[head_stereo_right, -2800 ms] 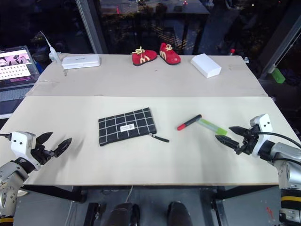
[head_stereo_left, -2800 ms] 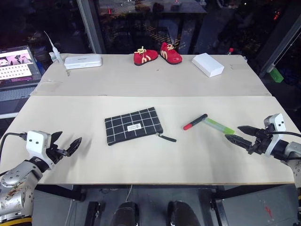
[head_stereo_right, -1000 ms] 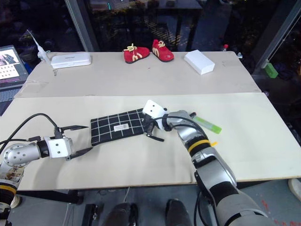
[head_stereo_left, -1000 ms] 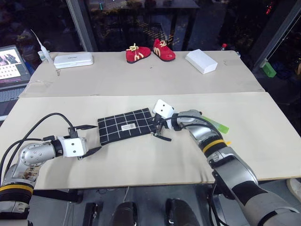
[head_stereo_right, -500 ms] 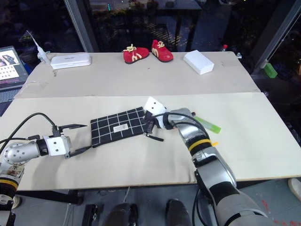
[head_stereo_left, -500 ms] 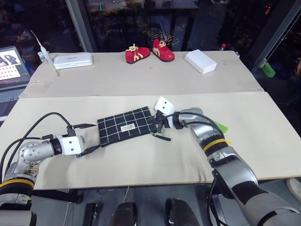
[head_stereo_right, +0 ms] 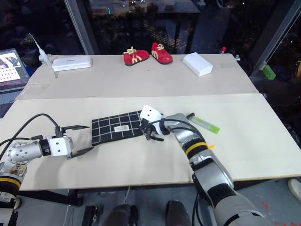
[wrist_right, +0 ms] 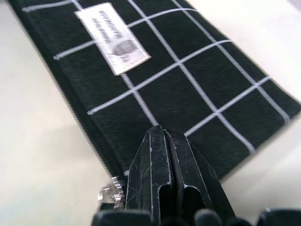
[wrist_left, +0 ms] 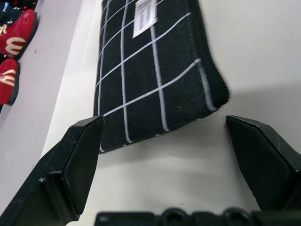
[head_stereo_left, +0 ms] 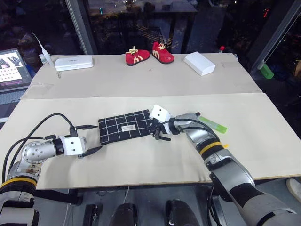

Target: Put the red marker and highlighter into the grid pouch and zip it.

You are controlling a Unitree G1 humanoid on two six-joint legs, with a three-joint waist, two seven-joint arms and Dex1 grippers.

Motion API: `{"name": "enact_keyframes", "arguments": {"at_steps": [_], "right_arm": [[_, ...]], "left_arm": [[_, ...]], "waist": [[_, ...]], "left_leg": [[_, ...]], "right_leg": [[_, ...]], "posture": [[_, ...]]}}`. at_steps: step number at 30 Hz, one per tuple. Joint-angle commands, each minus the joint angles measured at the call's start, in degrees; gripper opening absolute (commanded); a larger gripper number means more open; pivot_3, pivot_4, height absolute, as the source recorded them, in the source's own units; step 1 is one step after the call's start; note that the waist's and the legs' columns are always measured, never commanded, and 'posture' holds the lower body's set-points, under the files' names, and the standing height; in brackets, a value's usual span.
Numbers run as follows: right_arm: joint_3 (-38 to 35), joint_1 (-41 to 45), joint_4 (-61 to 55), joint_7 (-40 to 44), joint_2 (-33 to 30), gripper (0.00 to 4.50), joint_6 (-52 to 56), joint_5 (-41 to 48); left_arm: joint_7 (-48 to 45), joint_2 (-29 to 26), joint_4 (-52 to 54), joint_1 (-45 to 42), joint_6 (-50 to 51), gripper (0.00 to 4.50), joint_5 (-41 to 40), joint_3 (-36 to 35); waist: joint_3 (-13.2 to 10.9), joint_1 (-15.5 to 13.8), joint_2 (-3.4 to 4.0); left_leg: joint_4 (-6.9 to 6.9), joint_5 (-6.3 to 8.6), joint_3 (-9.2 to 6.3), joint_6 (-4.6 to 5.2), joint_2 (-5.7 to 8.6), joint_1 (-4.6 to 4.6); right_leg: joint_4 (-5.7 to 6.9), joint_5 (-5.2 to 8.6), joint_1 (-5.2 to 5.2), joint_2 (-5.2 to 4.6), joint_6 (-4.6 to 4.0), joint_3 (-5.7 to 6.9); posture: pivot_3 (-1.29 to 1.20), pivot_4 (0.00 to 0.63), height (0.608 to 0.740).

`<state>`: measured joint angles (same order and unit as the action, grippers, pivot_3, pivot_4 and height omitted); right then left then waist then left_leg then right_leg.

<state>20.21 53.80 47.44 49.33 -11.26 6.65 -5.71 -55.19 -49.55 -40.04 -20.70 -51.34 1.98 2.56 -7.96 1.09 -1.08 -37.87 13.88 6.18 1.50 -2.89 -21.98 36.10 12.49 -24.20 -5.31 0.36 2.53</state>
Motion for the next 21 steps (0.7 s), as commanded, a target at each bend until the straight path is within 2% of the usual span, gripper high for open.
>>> {"name": "enact_keyframes", "arguments": {"at_steps": [1, 5, 14, 21], "right_arm": [[-0.72, 0.98, 4.44, -1.15, -0.76, 0.06, -0.80, -1.69], [-1.26, 1.78, 5.25, -0.78, -0.41, 0.06, -1.61, -1.39], [-1.88, 0.83, 3.32, 0.19, -1.01, 0.06, -1.15, -0.99], [-2.53, 0.19, 2.26, 0.36, -2.25, 0.06, -0.44, -0.82]], "left_arm": [[-2.21, 0.09, 1.09, -1.86, -3.18, 4.50, -0.66, 2.27], [-1.48, 1.80, -2.70, -6.09, -7.19, 4.50, 3.01, 5.05], [8.30, 2.66, -16.86, -16.97, -15.66, 4.50, 14.07, 9.09], [10.33, 4.78, -21.18, -20.02, -19.59, 4.50, 14.53, 11.43]], "waist": [[0.03, -0.19, -0.02], [0.04, -0.29, -0.02], [0.05, -0.15, -0.03], [0.05, -0.50, -0.03]], "left_leg": [[0.00, 0.00, 0.00, 0.00, -0.02, 0.03], [0.00, 0.00, 0.01, 0.00, 0.01, -0.10], [0.00, 0.01, 0.03, 0.02, 0.04, -0.20], [0.00, 0.01, 0.01, 0.02, 0.05, -0.23]], "right_leg": [[0.01, 0.00, 0.01, -0.01, -0.01, 0.00], [0.01, -0.01, -0.08, -0.01, -0.01, -0.03], [-0.02, -0.02, -0.14, 0.01, -0.01, -0.03], [-0.02, -0.01, -0.15, -0.02, 0.00, 0.00]], "posture": [[0.00, 0.150, 0.740], [0.00, 0.150, 0.740], [0.00, 0.150, 0.740], [0.00, 0.150, 0.740]]}}
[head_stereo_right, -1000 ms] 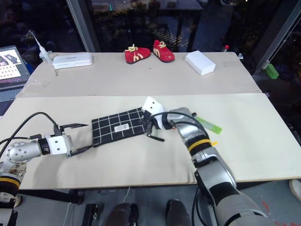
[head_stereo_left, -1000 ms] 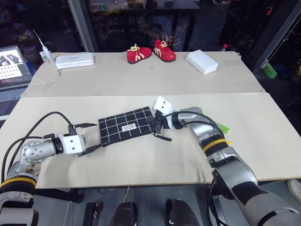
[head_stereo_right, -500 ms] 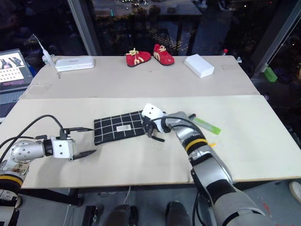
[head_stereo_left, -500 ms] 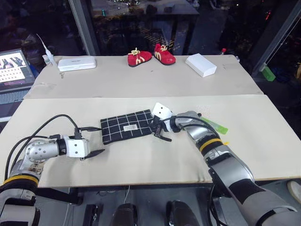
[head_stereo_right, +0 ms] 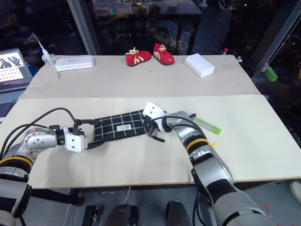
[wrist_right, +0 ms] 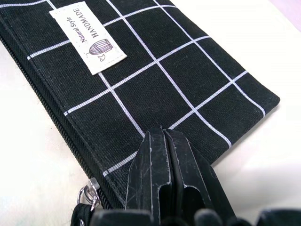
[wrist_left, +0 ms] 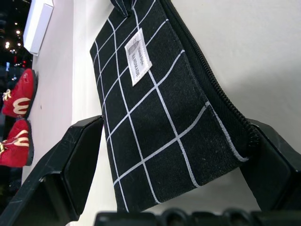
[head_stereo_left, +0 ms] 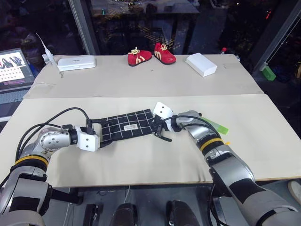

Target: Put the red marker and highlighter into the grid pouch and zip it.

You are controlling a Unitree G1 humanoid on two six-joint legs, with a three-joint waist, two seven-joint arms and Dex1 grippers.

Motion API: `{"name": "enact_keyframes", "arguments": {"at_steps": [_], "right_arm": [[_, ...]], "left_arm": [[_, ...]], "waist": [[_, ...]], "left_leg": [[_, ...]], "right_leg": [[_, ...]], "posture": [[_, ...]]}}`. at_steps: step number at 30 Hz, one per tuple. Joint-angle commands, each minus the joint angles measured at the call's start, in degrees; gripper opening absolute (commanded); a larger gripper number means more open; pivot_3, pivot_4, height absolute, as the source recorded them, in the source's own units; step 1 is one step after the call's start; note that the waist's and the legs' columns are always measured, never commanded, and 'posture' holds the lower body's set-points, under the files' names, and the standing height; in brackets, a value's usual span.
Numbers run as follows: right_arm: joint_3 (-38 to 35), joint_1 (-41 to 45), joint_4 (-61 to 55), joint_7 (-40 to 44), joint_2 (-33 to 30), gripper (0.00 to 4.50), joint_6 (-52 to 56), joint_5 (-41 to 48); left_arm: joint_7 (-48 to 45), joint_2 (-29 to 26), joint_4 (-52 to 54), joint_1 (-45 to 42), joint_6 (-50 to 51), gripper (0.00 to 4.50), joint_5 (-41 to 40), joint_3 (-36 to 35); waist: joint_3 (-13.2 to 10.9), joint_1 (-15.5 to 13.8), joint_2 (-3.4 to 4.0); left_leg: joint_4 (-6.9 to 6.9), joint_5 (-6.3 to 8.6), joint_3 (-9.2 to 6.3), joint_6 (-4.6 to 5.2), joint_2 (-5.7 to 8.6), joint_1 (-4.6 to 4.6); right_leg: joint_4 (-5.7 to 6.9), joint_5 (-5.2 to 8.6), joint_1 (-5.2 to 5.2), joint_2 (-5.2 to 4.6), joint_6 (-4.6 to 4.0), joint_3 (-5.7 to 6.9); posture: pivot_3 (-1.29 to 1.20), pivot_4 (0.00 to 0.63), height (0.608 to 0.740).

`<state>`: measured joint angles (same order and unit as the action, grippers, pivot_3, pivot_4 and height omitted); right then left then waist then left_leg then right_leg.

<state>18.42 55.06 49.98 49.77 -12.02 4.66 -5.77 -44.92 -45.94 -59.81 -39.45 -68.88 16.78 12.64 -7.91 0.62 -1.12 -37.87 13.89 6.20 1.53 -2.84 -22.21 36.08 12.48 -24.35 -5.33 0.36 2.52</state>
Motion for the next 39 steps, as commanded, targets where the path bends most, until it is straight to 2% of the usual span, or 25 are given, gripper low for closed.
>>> {"name": "enact_keyframes", "arguments": {"at_steps": [1, 7, 12, 17, 20, 23, 25, 29, 31, 34, 39], "right_arm": [[-0.87, -1.10, -0.45, -0.09, -1.59, 0.00, 1.81, -0.73], [-0.93, -1.15, -0.83, 0.05, -1.82, 0.00, 2.14, -0.97], [-1.00, -0.63, -0.10, 0.05, -1.51, 0.00, 2.01, -1.18], [-1.54, -0.02, 0.46, -0.09, -0.97, 0.00, 1.44, -0.78], [-5.09, 1.92, 2.15, -3.44, -0.13, 0.00, 3.00, 1.46], [-9.56, 4.16, 1.59, -3.90, -0.47, 0.79, 5.28, 4.99], [-11.92, 4.52, -2.05, -0.76, -1.42, 1.46, 8.31, 8.01], [-16.42, 3.69, -13.29, 4.77, -5.24, 2.84, 21.13, 15.23], [-17.28, 1.40, -19.58, 6.64, -7.99, 2.84, 25.43, 17.21], [-14.37, -3.79, -25.36, 5.58, -9.93, 2.84, 26.23, 15.23], [-9.70, -8.56, -27.56, -0.23, -7.27, 2.84, 26.10, 11.49]], "left_arm": [[-2.11, 1.82, -1.45, -1.14, -2.33, 3.97, -2.58, 1.56], [-7.64, 2.55, -1.11, -0.60, -3.81, 1.99, -8.65, 2.39], [-11.99, 2.54, -0.42, 0.53, -3.53, 0.08, -12.52, 2.66], [-15.17, 2.28, 0.96, 2.08, -1.60, 0.03, -15.94, 2.30], [-14.41, 2.38, 1.43, 3.07, 3.02, 0.03, -16.67, 0.72], [-13.25, 2.99, 3.33, 4.36, 6.96, 0.00, -18.39, -1.32], [-12.57, 3.18, 5.18, 5.81, 9.73, 0.00, -19.19, -2.48], [-8.51, 5.25, 12.99, 9.45, 19.09, 0.00, -23.19, -6.72], [-4.87, 6.70, 18.73, 11.51, 25.24, 0.00, -24.68, -8.90], [-1.00, 8.12, 27.24, 14.64, 33.04, 0.00, -24.84, -10.62], [3.25, 9.83, 38.29, 17.68, 43.21, 0.00, -24.25, -12.02]], "waist": [[0.00, -0.02, 0.00], [0.00, 0.28, 0.00], [0.00, 0.36, 0.00], [0.00, 0.44, 0.00], [0.00, 0.57, 0.00], [-0.01, 0.70, 0.01], [-0.02, 0.71, 0.01], [-0.02, 0.64, 0.01], [-0.02, 0.52, 0.01], [-0.01, 0.23, -0.01], [-0.01, 0.65, -0.02]], "left_leg": [[0.00, 0.00, 0.00, 0.00, 0.00, 0.00], [0.00, 0.00, 0.00, 0.01, -0.01, -0.18], [0.00, 0.01, 0.00, 0.01, -0.01, -0.18], [0.00, 0.02, 0.00, 0.03, -0.03, -0.17], [0.00, 0.02, 0.01, 0.03, -0.03, -0.17], [0.00, 0.02, 0.01, 0.03, -0.04, -0.15], [0.00, 0.02, 0.01, 0.03, -0.05, -0.24], [0.00, 0.01, -0.03, 0.03, -0.10, -0.76], [-0.02, 0.00, -0.09, 0.03, -0.11, -1.01], [-0.02, 0.04, -0.18, 0.09, -0.10, -1.05], [-0.03, 0.03, -0.13, 0.07, -0.01, -0.96]], "right_leg": [[0.00, 0.00, 0.00, 0.00, 0.00, 0.00], [0.00, -0.01, -0.17, 0.02, 0.00, 0.01], [-0.01, 0.00, -0.17, 0.02, 0.01, 0.01], [-0.02, 0.00, -0.17, 0.03, 0.01, 0.00], [-0.01, 0.00, -0.18, 0.03, 0.01, 0.00], [-0.01, -0.01, -0.18, 0.04, 0.00, -0.02], [-0.01, -0.01, -0.27, 0.03, 0.00, -0.02], [0.17, -0.04, -0.76, 0.01, 0.03, -0.05], [0.17, -0.08, -0.92, 0.02, 0.05, -0.01], [0.07, -0.10, -0.85, -0.02, 0.09, 0.08], [0.01, -0.10, -0.80, 0.01, 0.09, 0.04]], "posture": [[0.00, 0.150, 0.740], [0.00, 0.150, 0.740], [0.00, 0.150, 0.740], [0.00, 0.150, 0.740], [0.00, 0.150, 0.740], [0.00, 0.150, 0.740], [0.00, 0.150, 0.740], [0.00, 0.150, 0.740], [0.00, 0.150, 0.740], [0.00, 0.150, 0.740], [0.00, 0.150, 0.740]]}}
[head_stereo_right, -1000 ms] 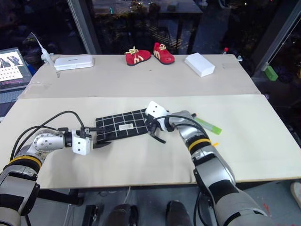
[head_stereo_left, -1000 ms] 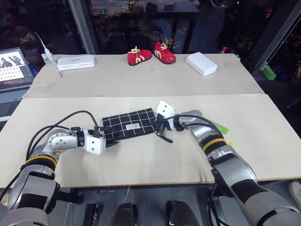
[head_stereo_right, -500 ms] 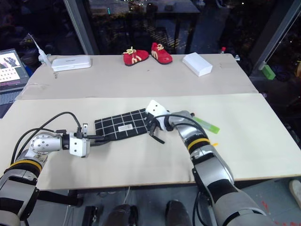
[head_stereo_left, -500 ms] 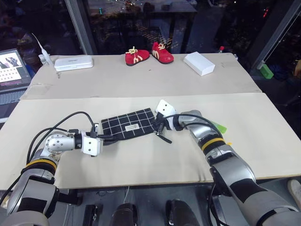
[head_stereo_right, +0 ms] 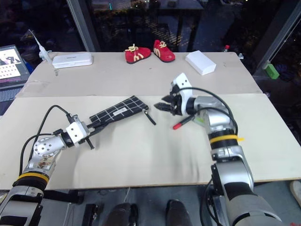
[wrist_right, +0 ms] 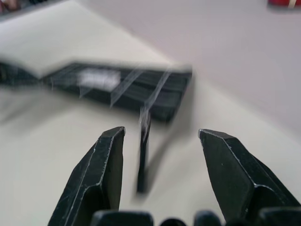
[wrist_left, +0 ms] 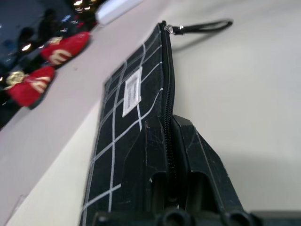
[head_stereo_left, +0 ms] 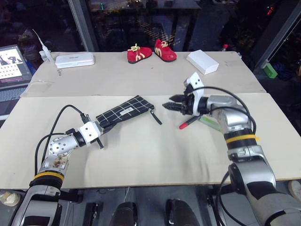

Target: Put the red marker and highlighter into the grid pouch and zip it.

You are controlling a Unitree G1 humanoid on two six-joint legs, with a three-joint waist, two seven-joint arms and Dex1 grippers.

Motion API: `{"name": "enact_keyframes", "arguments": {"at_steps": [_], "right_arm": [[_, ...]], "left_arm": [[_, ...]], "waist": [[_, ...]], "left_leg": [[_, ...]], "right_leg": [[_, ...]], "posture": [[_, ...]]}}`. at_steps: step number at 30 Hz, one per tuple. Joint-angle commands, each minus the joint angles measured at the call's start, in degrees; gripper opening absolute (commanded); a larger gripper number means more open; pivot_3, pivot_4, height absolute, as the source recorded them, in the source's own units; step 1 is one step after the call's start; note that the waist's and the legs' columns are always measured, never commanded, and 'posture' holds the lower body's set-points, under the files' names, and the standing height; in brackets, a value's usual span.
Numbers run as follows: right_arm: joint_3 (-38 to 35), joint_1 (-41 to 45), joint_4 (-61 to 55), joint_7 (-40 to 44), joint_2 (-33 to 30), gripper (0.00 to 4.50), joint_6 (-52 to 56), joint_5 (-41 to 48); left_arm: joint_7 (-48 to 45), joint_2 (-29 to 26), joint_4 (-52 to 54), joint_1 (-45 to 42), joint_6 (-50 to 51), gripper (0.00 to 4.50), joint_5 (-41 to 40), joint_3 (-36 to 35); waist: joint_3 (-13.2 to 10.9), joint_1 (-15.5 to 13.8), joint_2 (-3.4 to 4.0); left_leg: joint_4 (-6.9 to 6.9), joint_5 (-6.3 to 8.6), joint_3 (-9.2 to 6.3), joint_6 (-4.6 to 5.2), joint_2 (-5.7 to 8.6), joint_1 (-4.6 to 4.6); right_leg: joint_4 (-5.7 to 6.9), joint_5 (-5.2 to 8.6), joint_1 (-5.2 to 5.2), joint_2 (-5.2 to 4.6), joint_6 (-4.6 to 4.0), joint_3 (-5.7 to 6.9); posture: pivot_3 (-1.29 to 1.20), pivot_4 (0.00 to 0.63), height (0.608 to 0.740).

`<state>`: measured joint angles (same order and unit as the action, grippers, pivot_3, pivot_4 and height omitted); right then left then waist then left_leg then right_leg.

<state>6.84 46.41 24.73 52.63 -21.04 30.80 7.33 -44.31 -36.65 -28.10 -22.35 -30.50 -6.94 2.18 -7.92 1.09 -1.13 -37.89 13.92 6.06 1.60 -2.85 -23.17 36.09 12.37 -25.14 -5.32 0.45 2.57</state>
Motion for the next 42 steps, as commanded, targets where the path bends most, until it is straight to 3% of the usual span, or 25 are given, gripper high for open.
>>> {"name": "enact_keyframes", "arguments": {"at_steps": [1, 8, 16, 26, 30, 35, 42], "right_arm": [[2.48, 0.39, -0.77, -5.24, 2.66, 2.84, -1.01, -2.89], [2.18, 6.33, 11.74, -11.80, 6.25, 2.84, -7.47, -5.69], [1.38, 9.69, 15.52, -8.67, 7.67, 2.84, -9.16, -4.11], [0.41, 14.06, 25.27, -11.37, 10.14, 2.84, -13.86, -5.38], [0.54, 14.53, 27.27, -10.97, 10.15, 1.80, -15.92, -5.94], [0.96, 14.04, 26.63, -9.50, 10.50, 0.07, -16.73, -6.03], [0.95, 13.71, 25.01, -7.18, 10.72, 0.07, -16.34, -5.53]], "left_arm": [[3.21, 0.76, 8.04, 0.87, 6.21, 0.00, -0.23, -1.72], [4.83, 1.57, 14.56, 2.27, 12.66, 0.00, 0.19, -2.51], [5.08, 1.45, 15.27, 3.26, 13.13, 0.00, 0.84, -2.76], [5.53, 2.64, 15.38, 3.18, 13.09, 0.00, 1.25, -2.49], [5.64, 2.93, 15.76, 3.45, 13.14, 0.00, 1.35, -2.45], [5.68, 3.12, 16.29, 3.73, 13.34, 0.00, 1.23, -2.57], [5.67, 3.30, 16.39, 3.50, 13.68, 0.00, 1.27, -2.55]], "waist": [[0.00, 0.33, 0.00], [-0.01, 0.81, 0.00], [-0.01, 0.84, 0.00], [-0.01, 1.13, 0.01], [-0.01, 1.17, 0.01], [-0.01, 1.29, 0.01], [-0.01, 1.28, 0.01]], "left_leg": [[0.00, -0.03, 0.03, -0.05, 0.01, 0.01], [0.00, -0.11, 0.07, -0.17, -0.01, 0.23], [0.02, -0.09, 0.08, -0.14, -0.01, 0.07], [0.02, -0.10, 0.08, -0.15, -0.01, 0.11], [0.02, -0.10, 0.08, -0.15, -0.02, 0.09], [0.02, -0.10, 0.08, -0.15, -0.02, 0.10], [0.02, -0.10, 0.07, -0.15, -0.02, 0.10]], "right_leg": [[0.00, 0.00, -0.07, 0.02, 0.00, -0.05], [0.00, -0.02, 0.00, 0.09, -0.04, -0.15], [0.02, -0.02, -0.01, 0.08, -0.03, -0.14], [0.02, -0.03, -0.01, 0.08, -0.04, -0.14], [0.04, -0.03, -0.01, 0.08, -0.04, -0.14], [0.05, -0.03, -0.01, 0.07, -0.04, -0.14], [0.06, -0.03, -0.01, 0.07, -0.04, -0.14]], "posture": [[0.00, 0.150, 0.740], [0.00, 0.150, 0.740], [0.00, 0.150, 0.740], [0.00, 0.150, 0.740], [0.00, 0.150, 0.740], [0.00, 0.150, 0.740], [0.00, 0.150, 0.740]]}}
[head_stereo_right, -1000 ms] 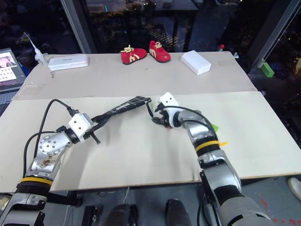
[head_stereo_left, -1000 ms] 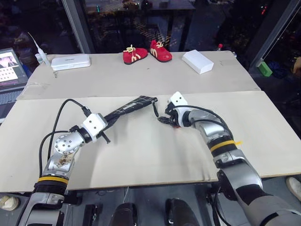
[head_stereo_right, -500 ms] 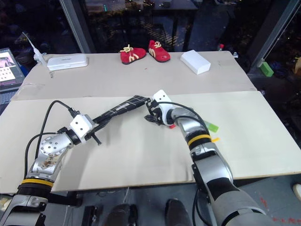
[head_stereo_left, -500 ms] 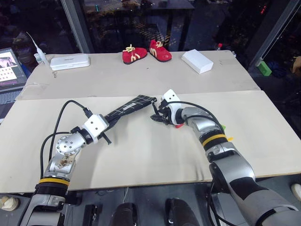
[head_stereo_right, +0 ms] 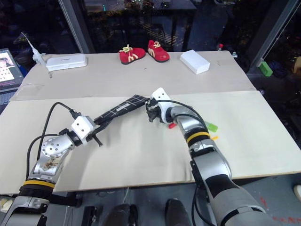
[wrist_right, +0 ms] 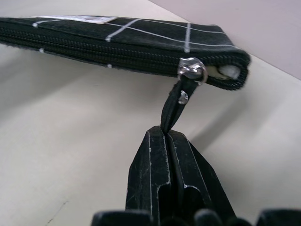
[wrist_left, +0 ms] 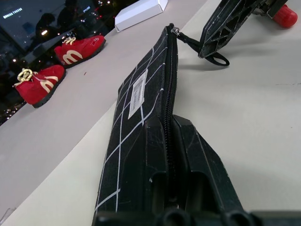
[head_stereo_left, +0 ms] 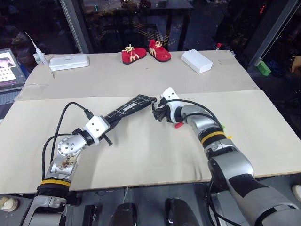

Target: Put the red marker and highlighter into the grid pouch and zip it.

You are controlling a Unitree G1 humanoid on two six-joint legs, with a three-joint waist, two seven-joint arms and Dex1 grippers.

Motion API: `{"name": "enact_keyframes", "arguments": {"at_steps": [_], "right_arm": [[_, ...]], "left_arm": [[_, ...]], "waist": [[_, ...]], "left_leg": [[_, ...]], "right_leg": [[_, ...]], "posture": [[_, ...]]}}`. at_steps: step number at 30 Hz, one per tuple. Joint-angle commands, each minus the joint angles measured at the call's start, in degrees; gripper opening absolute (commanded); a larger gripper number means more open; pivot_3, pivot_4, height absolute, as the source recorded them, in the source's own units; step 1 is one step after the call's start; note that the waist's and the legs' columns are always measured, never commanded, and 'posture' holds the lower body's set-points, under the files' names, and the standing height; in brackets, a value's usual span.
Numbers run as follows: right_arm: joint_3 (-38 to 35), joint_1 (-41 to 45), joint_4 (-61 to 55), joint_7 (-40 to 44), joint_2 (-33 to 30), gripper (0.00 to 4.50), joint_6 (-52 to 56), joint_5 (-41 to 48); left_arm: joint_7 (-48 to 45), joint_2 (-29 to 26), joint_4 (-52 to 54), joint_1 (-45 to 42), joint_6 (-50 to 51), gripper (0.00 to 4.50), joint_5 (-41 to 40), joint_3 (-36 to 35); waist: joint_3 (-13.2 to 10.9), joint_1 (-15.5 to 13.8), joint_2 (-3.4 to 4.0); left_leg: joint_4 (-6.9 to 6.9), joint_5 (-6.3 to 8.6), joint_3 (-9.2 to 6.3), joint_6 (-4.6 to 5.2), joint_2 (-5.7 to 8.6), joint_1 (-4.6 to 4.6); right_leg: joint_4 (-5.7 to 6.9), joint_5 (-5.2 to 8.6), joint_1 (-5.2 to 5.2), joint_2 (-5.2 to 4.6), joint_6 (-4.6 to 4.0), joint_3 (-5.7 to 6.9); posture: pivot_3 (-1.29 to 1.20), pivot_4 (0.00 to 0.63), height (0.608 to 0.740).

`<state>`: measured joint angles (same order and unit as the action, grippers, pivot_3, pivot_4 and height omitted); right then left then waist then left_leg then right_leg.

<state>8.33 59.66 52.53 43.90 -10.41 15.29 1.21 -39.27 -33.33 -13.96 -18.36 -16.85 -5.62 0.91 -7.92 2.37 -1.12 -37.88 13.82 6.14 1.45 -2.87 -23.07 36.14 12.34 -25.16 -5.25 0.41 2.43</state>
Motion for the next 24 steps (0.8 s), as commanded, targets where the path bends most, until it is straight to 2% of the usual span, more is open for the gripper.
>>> {"name": "enact_keyframes", "arguments": {"at_steps": [1, 5, 7, 12, 19, 24], "right_arm": [[-0.39, 0.23, -3.83, 2.21, 0.14, 0.07, -0.32, 0.78], [3.43, -3.83, -14.06, 10.78, 0.26, 0.07, 2.20, 1.68], [5.12, -5.63, -17.80, 12.40, 0.24, 0.07, 2.72, 1.01], [8.59, -7.08, -19.96, 11.72, 1.76, 0.07, 3.43, -1.26], [7.45, -4.35, -17.87, 8.09, 4.60, 0.07, 4.16, -0.88], [7.87, -3.88, -20.50, 11.24, 5.64, 0.07, 6.33, 1.29]], "left_arm": [[0.65, 0.03, 2.23, -0.53, 0.10, 0.00, -0.06, -1.28], [0.66, 0.35, 1.93, -0.54, 0.10, 0.00, 0.04, -1.11], [0.66, 0.52, 1.87, -0.55, 0.12, 0.00, 0.02, -1.06], [0.82, 1.39, 1.38, -1.10, 0.35, 0.00, -0.22, -0.94], [0.56, 1.77, 1.46, -0.82, 0.58, 0.00, -0.33, -0.97], [0.12, 1.94, 1.26, -0.93, 0.60, 0.00, -0.42, -0.77]], "waist": [[0.00, 0.01, 0.00], [0.00, 0.02, 0.00], [0.00, -0.02, 0.00], [0.00, -0.08, 0.00], [0.00, -0.07, 0.00], [0.00, -0.07, 0.00]], "left_leg": [[0.00, 0.00, 0.00, 0.00, 0.00, 0.00], [0.00, 0.00, -0.02, 0.00, -0.02, -0.01], [0.00, 0.01, -0.03, 0.01, -0.02, -0.01], [-0.02, 0.00, -0.02, 0.01, 0.02, 0.02], [-0.02, 0.00, -0.02, 0.00, 0.01, 0.02], [-0.02, 0.00, -0.02, -0.01, 0.00, 0.04]], "right_leg": [[0.01, 0.00, 0.00, 0.00, 0.00, 0.00], [0.03, 0.00, -0.01, 0.02, 0.00, 0.01], [0.05, 0.00, 0.00, 0.02, 0.00, 0.01], [0.02, -0.01, 0.01, -0.02, 0.00, 0.00], [0.03, -0.01, 0.00, 0.00, 0.00, 0.01], [0.03, -0.01, 0.00, 0.02, 0.00, 0.01]], "posture": [[0.00, 0.150, 0.740], [0.00, 0.150, 0.740], [0.00, 0.150, 0.740], [0.00, 0.150, 0.740], [0.00, 0.150, 0.740], [0.00, 0.150, 0.740]]}}
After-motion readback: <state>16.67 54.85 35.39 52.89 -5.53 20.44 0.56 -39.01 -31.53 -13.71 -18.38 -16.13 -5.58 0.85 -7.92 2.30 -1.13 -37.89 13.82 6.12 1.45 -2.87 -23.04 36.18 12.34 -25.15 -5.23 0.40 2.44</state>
